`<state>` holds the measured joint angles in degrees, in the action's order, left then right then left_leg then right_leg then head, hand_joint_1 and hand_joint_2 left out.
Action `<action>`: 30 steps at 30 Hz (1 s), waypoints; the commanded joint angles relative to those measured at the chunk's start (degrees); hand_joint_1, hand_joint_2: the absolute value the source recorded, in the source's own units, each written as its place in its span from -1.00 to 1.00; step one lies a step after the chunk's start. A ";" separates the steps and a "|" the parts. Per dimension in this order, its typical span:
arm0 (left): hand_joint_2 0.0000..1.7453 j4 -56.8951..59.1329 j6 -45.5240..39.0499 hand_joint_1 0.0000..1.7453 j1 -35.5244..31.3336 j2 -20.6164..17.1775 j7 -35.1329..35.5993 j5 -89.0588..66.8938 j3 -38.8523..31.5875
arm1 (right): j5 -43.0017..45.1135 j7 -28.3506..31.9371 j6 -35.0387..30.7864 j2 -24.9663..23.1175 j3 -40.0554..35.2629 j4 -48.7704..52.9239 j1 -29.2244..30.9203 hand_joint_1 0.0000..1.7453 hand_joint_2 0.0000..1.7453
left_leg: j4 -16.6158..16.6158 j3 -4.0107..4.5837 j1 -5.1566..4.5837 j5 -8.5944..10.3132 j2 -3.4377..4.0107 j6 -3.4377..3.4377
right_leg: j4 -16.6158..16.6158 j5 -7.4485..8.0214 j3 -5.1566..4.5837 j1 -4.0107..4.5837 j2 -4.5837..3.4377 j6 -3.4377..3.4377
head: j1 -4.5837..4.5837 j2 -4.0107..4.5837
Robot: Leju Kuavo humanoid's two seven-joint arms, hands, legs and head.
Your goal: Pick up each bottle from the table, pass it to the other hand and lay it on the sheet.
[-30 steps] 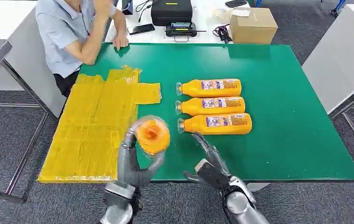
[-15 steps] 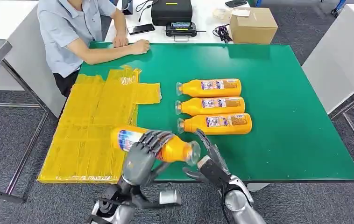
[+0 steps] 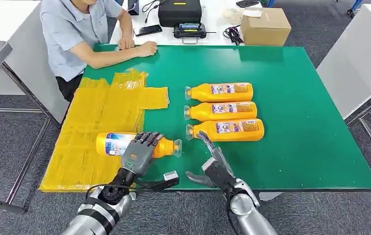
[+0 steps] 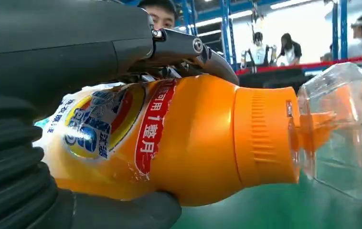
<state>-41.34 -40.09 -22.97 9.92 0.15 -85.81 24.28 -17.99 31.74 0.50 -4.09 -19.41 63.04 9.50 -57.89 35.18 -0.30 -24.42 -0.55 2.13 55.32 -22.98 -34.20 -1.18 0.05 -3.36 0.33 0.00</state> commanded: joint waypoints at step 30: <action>1.00 11.41 15.61 -1.00 -6.16 -0.48 6.71 2.25 2.86 | -0.89 -0.88 0.78 -0.75 2.93 -1.38 -0.45 -1.00 1.00 | 0.07 -0.62 0.01 -0.06 0.13 -0.10 | -0.05 -0.03 0.56 0.02 -0.10 0.13 | 0.02 0.00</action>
<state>-33.77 -25.68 -29.48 10.03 6.99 -83.76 25.64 -18.86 31.17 1.11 -4.70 -17.68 62.84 8.29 -57.89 34.72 -0.30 -24.43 -0.54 2.11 55.32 -22.99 -33.77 -1.18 0.05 -3.34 0.35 0.00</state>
